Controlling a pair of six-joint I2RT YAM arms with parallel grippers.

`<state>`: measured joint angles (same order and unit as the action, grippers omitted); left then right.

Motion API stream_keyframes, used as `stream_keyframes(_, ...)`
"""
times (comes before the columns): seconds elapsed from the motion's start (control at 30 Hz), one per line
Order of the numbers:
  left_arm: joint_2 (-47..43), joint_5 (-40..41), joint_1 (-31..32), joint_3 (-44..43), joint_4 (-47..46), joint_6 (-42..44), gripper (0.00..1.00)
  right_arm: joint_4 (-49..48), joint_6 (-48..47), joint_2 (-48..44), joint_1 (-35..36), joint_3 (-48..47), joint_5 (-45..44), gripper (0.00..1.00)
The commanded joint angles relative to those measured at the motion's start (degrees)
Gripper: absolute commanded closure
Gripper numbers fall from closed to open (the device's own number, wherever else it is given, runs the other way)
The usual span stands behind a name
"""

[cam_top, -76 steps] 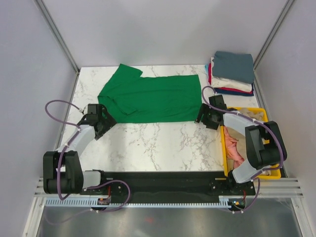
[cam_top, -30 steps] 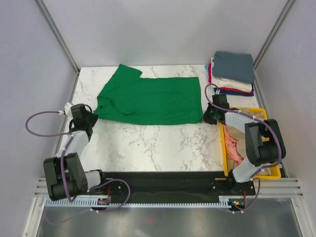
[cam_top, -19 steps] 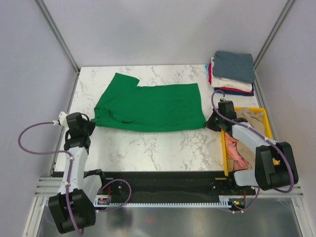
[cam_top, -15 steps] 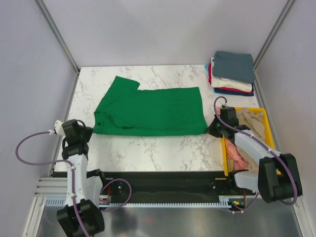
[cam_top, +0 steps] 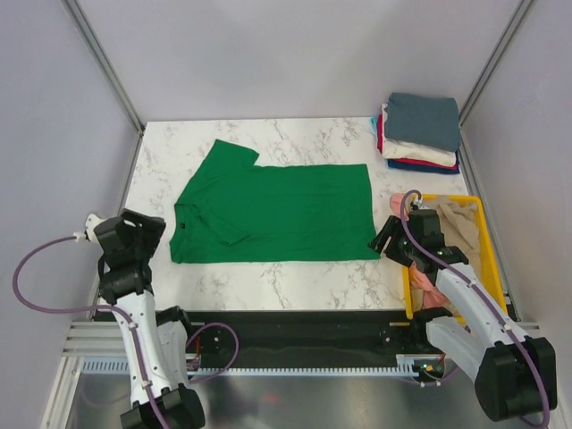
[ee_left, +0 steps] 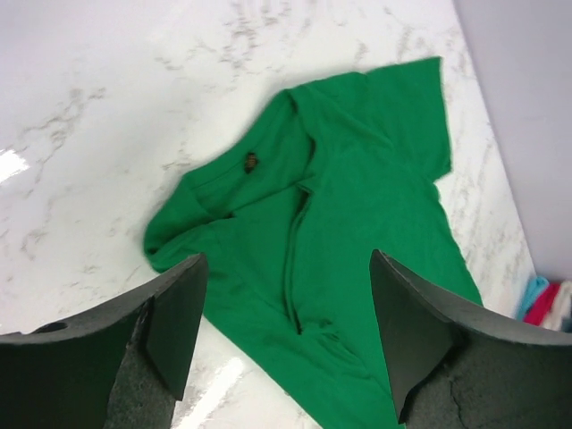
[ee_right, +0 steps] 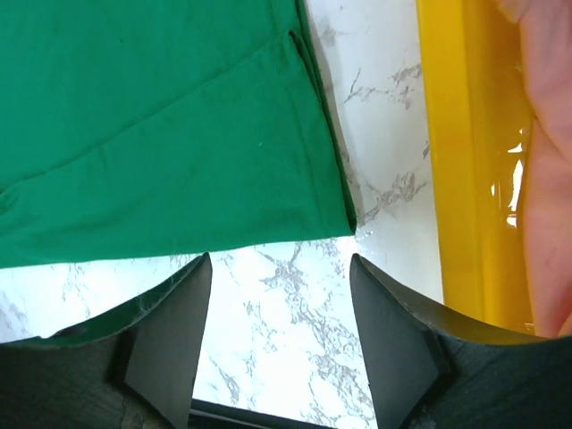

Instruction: Fold and stack the t-shirts

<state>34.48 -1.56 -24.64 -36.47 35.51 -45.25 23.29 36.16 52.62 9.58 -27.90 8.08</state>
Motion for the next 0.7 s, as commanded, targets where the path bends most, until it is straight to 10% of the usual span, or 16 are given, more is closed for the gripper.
stream_keyframes(0.0, 4.3, -9.3, -0.2, -6.1, -5.1, 8.2, 0.20, 2.1, -2.1, -1.7, 0.0, -4.2, 2.5, 0.29)
stream_keyframes(0.13, 17.5, -22.9, 0.0, -16.4, -11.9, 12.9, 0.19, 2.2, -3.6, -1.9, 0.1, -6.2, 3.5, 0.29)
stream_keyframes(0.67, 91.8, -23.0, 13.7, -79.0, -5.8, 21.6, 0.22, -8.3, -4.2, 0.5, 0.6, -6.5, 12.3, 0.29)
